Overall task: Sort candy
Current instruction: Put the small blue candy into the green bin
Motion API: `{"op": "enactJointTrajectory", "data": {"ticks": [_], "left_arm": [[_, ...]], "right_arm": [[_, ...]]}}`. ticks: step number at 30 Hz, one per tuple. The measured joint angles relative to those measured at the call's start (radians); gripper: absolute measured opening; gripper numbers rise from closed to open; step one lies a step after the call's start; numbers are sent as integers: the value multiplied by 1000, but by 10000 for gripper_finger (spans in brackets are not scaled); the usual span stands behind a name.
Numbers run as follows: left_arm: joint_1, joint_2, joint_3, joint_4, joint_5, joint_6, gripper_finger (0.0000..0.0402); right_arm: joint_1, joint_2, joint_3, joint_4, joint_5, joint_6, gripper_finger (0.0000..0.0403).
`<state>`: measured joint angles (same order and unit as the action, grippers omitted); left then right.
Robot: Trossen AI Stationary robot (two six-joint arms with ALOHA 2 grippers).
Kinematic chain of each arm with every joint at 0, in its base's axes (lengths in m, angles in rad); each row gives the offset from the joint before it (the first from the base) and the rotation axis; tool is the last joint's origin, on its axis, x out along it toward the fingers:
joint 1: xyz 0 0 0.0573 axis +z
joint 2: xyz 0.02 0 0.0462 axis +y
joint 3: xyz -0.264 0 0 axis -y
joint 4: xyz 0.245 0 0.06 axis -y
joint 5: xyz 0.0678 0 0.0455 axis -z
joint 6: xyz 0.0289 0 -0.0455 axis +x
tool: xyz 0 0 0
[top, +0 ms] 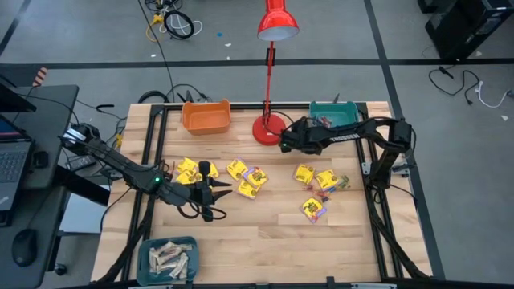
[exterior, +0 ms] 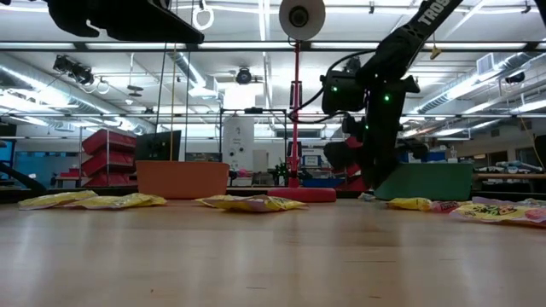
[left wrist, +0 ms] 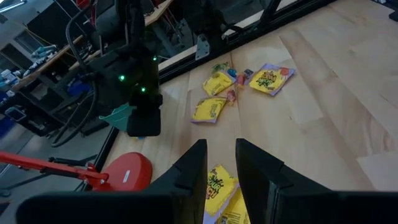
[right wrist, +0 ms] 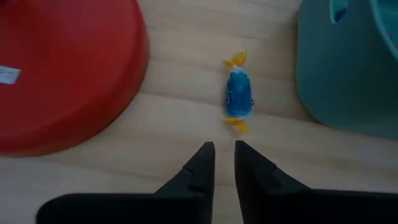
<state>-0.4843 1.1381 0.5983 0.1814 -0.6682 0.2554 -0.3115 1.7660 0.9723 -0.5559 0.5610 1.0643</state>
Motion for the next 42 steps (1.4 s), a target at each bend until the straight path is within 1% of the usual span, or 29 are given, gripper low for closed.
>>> {"op": "enactJointTrajectory", "data": {"ticks": [5,10,28,32,42], "left_arm": [[0,0,0,-31,0,-1,88],[0,0,0,-38,0,-1,88],[0,0,0,-46,0,-3,88],[0,0,0,-47,0,-3,88],[0,0,0,-51,0,-3,88]], "right_arm": [[-7,0,-5,13,7,6,77],[-7,0,-5,61,19,-18,91],[-7,0,-5,66,26,-22,94],[-7,-1,-28,76,26,-10,95],[0,-1,-125,240,38,8,94]]}}
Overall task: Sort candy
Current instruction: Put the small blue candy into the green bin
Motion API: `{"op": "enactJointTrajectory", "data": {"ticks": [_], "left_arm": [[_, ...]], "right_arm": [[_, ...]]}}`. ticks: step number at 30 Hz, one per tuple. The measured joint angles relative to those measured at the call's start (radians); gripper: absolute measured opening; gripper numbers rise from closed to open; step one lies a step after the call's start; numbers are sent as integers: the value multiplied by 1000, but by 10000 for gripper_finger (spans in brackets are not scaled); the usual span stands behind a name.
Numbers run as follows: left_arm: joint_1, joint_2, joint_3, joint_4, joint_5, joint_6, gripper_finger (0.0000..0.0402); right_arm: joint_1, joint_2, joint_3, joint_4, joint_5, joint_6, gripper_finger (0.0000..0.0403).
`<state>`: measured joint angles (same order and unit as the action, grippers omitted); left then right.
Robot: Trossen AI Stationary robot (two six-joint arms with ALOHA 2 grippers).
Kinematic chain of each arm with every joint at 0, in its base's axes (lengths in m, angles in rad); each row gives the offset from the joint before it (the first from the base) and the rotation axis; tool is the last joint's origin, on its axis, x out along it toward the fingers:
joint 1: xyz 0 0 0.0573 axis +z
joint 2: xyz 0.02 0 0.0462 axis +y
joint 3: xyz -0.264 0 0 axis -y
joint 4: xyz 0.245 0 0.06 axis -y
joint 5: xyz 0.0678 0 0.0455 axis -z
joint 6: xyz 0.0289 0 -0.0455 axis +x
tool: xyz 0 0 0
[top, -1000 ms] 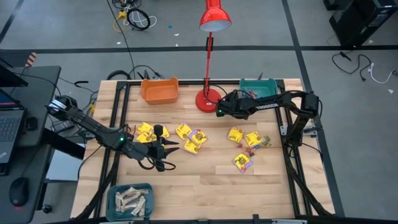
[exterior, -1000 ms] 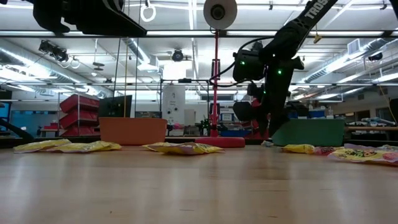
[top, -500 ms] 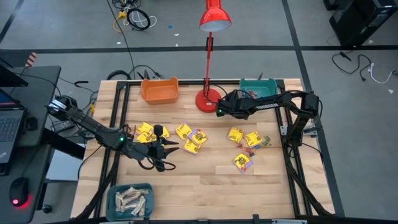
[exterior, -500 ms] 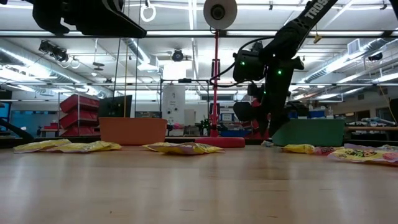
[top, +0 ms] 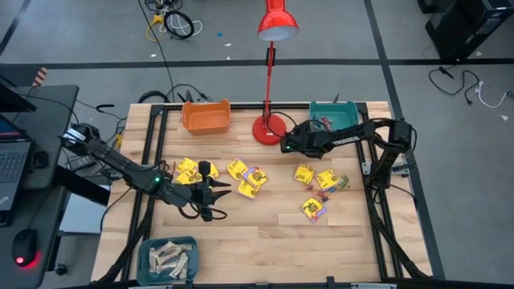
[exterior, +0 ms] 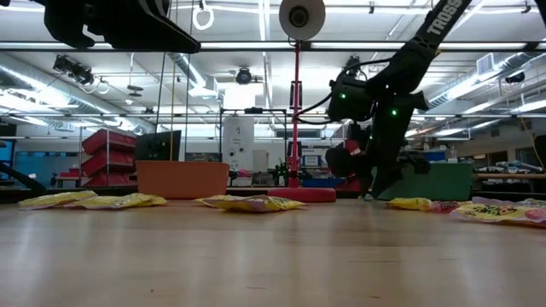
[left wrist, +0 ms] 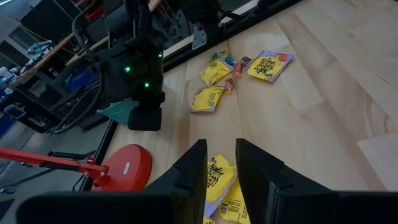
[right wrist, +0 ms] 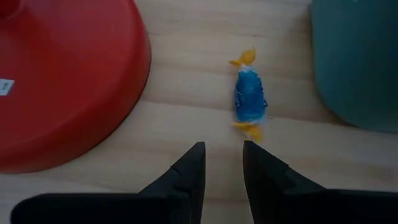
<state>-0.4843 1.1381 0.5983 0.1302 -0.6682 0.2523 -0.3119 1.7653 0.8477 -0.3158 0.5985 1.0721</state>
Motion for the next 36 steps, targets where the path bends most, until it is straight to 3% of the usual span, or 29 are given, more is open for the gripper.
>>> {"op": "enactJointTrajectory", "data": {"ticks": [13,36], "left_arm": [[0,0,0,-23,0,-2,88],[0,0,0,-40,0,-7,88]], "right_arm": [[1,0,-24,47,61,4,92],[1,16,-24,28,70,-27,92]]}}
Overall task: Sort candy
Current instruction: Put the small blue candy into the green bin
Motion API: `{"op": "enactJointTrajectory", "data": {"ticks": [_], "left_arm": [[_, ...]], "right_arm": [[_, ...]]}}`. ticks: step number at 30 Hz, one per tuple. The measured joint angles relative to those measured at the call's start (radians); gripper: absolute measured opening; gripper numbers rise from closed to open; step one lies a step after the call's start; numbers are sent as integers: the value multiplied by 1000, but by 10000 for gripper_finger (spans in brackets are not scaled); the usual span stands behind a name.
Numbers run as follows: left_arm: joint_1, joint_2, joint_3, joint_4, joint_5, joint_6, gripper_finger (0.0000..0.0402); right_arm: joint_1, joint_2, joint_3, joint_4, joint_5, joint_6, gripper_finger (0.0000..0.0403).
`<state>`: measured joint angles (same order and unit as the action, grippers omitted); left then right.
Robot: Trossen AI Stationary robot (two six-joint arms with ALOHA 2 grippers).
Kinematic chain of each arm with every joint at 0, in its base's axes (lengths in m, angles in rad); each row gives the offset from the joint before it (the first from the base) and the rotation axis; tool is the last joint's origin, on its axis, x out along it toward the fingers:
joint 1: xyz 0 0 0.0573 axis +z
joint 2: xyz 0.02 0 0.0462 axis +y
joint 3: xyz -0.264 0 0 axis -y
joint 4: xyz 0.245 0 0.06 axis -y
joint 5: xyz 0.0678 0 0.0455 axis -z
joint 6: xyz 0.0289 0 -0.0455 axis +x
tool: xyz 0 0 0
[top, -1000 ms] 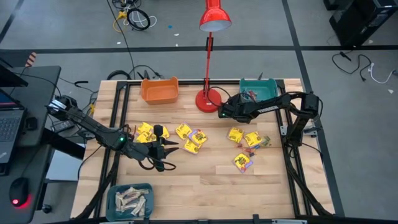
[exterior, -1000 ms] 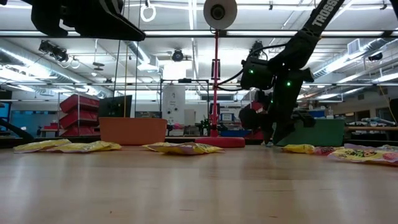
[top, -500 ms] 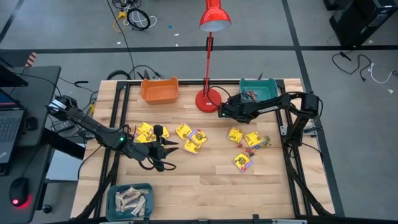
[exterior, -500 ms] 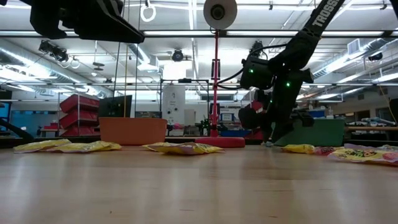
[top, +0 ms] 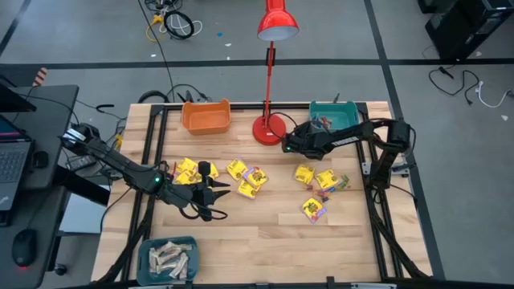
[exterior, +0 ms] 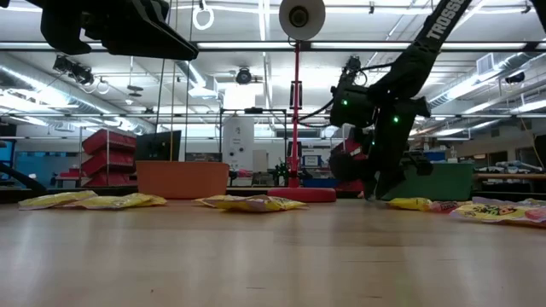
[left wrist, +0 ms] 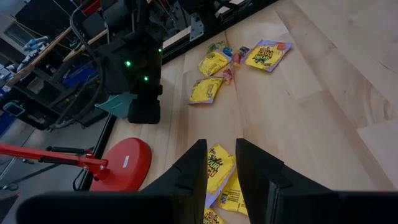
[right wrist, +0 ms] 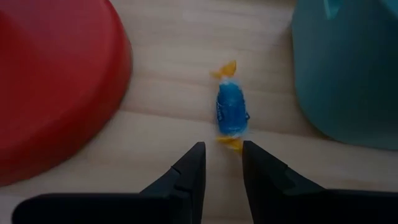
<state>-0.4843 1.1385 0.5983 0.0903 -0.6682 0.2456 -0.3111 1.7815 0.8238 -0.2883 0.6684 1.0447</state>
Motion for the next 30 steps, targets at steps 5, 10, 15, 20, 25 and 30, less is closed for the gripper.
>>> {"op": "enactJointTrajectory", "data": {"ticks": [5,10,15,20,25,30], "left_arm": [[0,0,0,-9,0,-13,88],[-1,0,0,-12,0,-21,88],[-1,0,0,-16,0,-26,88],[-1,0,0,-16,0,-42,88],[-1,0,0,-16,0,-45,88],[-1,0,0,-15,0,-45,88]], "right_arm": [[2,51,3,32,15,-1,92],[16,61,3,33,39,9,88],[17,60,3,35,42,4,55],[16,60,2,36,42,-23,6],[28,53,0,36,38,-26,1],[76,0,-2,34,19,-24,0]]}}
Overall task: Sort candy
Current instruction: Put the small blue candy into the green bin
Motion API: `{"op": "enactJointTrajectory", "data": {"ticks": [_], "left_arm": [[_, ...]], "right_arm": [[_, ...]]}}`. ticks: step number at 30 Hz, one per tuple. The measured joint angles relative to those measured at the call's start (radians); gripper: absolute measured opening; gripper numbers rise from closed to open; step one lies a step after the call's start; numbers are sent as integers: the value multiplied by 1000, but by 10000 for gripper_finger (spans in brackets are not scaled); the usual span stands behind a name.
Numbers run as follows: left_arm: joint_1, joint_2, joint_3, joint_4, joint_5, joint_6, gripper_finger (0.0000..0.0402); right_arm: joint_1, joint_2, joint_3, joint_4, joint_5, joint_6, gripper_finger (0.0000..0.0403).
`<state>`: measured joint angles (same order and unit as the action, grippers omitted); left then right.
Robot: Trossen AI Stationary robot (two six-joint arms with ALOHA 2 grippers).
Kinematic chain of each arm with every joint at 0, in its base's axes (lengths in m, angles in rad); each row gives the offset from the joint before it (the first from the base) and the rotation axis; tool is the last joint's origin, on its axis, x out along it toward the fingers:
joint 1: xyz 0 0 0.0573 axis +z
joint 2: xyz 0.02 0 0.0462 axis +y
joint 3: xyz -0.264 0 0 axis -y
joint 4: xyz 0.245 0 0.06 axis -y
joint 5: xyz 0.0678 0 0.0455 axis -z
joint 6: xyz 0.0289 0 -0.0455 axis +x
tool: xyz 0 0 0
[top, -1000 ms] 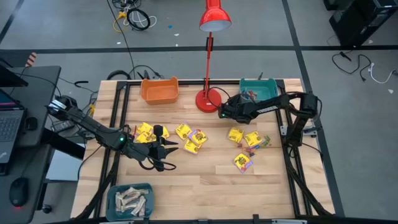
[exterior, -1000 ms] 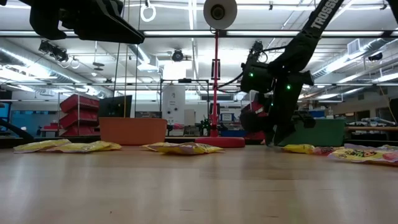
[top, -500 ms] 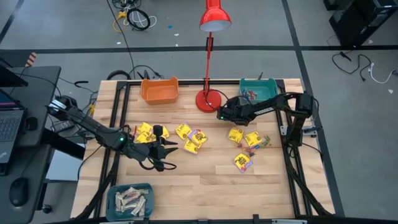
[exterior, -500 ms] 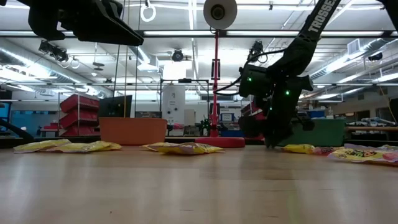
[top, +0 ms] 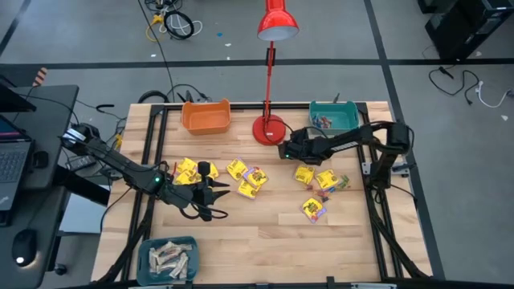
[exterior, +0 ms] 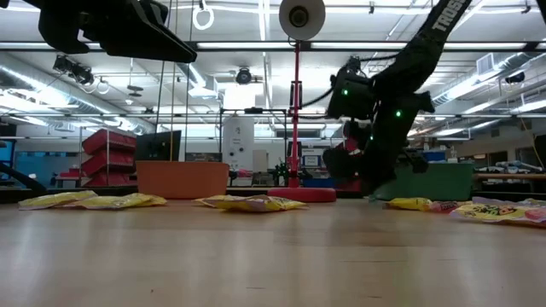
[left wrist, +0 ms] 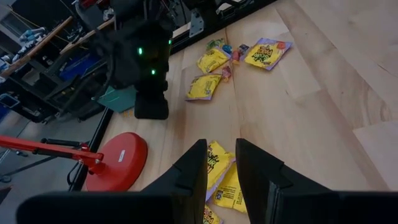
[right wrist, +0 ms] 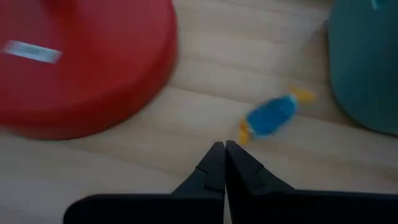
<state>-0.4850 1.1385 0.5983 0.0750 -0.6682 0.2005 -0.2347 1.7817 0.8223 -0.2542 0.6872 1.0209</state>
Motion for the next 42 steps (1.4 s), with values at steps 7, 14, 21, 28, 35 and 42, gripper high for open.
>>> {"op": "enactJointTrajectory", "data": {"ticks": [7,14,21,28,35,42], "left_arm": [[0,0,0,0,0,-3,88],[-1,0,0,0,0,-6,88],[-2,0,0,0,0,-6,88],[-2,0,0,0,0,-5,88],[-2,0,0,0,0,-16,88],[-2,0,0,0,0,-49,88]], "right_arm": [[41,-99,0,-44,22,9,0],[10,-128,2,-100,47,39,0],[-17,-83,2,-40,-7,-54,3],[-63,-104,92,-54,-220,-671,29],[-144,-105,346,-445,-281,-1193,64],[-202,-106,458,-584,-345,-1759,93]]}}
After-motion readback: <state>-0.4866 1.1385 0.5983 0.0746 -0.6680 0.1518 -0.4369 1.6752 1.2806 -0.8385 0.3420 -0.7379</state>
